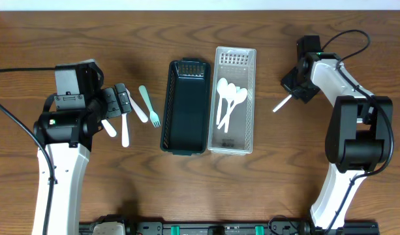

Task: Pack container
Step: 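Grasp the last white spoon with the right gripper, then place the last spoon into the clear basket, retract right arm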

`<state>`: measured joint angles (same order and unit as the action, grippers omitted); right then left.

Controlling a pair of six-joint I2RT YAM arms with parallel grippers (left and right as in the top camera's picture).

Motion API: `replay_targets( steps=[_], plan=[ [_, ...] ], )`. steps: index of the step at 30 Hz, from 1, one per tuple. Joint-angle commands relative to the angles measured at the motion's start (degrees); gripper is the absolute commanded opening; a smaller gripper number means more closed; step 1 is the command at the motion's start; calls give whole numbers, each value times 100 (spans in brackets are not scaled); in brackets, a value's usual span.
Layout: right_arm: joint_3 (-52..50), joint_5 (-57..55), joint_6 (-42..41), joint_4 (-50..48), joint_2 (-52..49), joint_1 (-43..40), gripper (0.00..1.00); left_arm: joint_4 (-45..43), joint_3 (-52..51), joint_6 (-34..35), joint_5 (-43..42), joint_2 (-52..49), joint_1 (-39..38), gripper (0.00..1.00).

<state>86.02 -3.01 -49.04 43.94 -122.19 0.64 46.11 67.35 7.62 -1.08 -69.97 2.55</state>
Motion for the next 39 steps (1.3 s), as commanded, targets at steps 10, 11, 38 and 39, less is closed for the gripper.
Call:
replay_targets(
  steps=[10, 11, 38, 39],
  plan=[
    [382, 1222, 1685, 46, 1226, 284, 2, 13, 136, -52, 68, 0, 28, 98],
    [393, 1252, 1753, 48, 1464, 382, 1, 13, 136, -52, 68, 0, 28, 98],
    [538, 717, 2557, 319, 1683, 2120, 55, 122, 133, 15, 15, 0, 28, 98],
    [544, 680, 2555, 319, 1845, 1965, 56, 122, 133, 13, 20, 0, 28, 98]
  ],
)
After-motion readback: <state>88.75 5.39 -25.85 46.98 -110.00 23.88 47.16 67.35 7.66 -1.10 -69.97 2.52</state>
